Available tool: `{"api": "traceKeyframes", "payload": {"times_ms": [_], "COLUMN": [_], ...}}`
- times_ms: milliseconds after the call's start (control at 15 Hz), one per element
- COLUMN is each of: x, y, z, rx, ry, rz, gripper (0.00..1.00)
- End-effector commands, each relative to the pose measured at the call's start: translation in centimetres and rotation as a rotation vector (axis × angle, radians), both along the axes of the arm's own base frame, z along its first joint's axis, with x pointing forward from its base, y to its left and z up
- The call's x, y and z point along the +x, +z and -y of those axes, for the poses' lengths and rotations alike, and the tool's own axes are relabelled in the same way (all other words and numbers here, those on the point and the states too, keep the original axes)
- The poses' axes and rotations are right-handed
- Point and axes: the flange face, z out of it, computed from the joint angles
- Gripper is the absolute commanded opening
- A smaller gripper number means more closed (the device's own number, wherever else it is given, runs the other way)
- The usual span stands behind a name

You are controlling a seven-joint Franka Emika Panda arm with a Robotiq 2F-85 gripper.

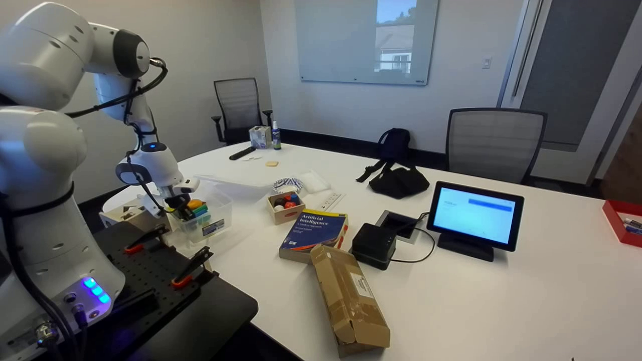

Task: Open the clear container then remove the wooden box from the container.

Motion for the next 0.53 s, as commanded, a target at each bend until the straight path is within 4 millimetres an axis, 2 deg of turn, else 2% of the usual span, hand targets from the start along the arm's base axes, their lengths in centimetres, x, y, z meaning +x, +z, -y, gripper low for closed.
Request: {"api": "traceKeyframes", "payload": {"times_ms": [0, 133, 467], "x": [0.8, 1.1, 2.5], "y": [2.4, 3.3, 5.9], "z": [-0.2, 0.2, 1.8], "rx": [0.024, 0.041, 0.091], "ry": [-0.016, -0.029, -0.087], "rz": [0.027, 0.027, 0.039], "gripper": [0.14, 0.10, 0.09]}}
